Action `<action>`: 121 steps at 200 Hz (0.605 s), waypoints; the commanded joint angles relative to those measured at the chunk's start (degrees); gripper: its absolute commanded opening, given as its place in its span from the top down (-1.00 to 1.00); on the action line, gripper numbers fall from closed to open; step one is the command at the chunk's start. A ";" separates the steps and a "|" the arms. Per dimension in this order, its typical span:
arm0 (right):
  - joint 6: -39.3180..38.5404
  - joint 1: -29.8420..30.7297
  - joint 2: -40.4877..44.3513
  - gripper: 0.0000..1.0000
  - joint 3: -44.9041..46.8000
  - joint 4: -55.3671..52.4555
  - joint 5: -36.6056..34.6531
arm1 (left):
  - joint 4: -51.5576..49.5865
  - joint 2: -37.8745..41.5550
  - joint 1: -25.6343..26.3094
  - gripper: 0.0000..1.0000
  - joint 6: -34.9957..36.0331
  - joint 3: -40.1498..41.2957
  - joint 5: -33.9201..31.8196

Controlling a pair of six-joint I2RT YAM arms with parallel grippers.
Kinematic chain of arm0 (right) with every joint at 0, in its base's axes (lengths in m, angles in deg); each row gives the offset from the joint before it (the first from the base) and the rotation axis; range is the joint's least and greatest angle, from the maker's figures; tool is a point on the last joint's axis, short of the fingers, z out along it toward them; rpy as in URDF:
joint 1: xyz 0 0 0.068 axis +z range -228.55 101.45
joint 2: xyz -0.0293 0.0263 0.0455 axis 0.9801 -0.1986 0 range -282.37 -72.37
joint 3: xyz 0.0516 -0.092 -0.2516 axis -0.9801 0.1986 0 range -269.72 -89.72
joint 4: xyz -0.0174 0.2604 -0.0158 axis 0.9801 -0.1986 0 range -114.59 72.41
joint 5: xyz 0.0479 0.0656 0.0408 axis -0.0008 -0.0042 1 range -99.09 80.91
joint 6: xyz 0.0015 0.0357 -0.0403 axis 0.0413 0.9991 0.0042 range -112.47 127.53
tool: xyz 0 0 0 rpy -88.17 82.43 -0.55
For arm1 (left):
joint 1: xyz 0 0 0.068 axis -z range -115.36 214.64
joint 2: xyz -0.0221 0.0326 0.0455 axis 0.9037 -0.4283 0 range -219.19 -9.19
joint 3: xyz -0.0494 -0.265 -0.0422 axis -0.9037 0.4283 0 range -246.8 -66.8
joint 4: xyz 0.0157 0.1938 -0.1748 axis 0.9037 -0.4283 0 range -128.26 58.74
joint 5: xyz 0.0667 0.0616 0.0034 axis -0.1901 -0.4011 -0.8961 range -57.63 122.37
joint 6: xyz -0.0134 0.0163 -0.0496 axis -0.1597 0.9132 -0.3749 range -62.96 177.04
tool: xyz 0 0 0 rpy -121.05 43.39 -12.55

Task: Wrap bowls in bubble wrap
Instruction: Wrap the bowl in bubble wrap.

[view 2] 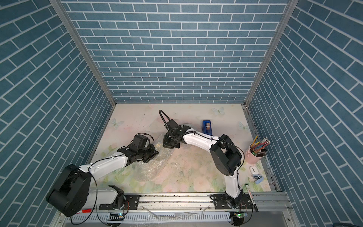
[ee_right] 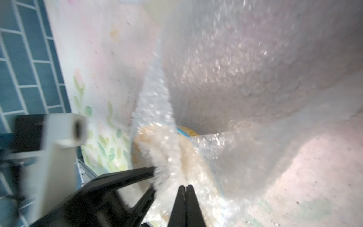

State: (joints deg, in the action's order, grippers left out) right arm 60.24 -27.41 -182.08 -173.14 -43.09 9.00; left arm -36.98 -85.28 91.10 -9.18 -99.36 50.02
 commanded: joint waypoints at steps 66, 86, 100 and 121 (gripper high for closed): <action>-2.17 2.82 -7.53 1.00 -9.39 -6.89 1.65 | -1.31 -1.32 0.42 0.98 2.76 -1.58 0.54; -2.18 2.91 -10.30 1.00 -10.62 -8.16 0.81 | -0.90 -1.21 0.38 0.95 2.77 -1.59 1.03; -2.17 2.89 -12.09 1.00 -10.46 -8.70 0.20 | -0.89 -0.67 0.42 0.83 2.76 -1.66 1.63; -2.08 2.74 -13.45 1.00 -8.89 -9.42 -0.77 | -4.77 2.82 0.18 0.51 2.79 -2.86 -0.09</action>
State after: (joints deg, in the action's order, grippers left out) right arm 59.47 -24.35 -193.60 -182.89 -48.86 9.61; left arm -37.35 -86.29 91.19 -7.27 -99.97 51.11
